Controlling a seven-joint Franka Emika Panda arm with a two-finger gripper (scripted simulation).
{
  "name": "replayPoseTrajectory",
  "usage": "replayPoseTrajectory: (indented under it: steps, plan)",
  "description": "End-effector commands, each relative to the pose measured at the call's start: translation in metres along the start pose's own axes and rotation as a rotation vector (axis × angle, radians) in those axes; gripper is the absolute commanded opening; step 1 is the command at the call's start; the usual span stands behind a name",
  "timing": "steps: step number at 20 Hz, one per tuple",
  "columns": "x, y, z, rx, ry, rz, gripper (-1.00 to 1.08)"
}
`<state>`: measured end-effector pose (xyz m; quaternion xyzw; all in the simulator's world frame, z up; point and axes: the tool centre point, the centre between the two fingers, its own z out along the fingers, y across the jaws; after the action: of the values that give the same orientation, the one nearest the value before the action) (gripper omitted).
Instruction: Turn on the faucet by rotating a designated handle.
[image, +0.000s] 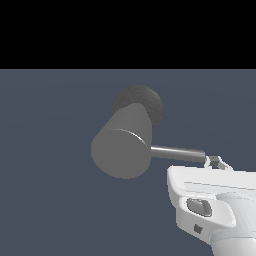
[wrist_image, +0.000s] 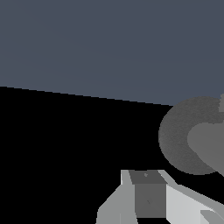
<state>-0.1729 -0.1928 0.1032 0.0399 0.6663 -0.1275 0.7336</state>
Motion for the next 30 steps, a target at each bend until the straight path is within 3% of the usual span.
replayPoseTrajectory:
  steps: [1,12,19,30]
  plan:
    - [-0.001,0.012,0.000,-0.017,0.008,0.028,-1.00]
    - [0.021,0.047,-0.017,-0.046,0.102,0.115,-1.00]
    - [0.021,0.048,-0.017,-0.048,0.103,0.116,-1.00]
    - [-0.013,0.041,-0.013,-0.049,0.105,0.119,-1.00]
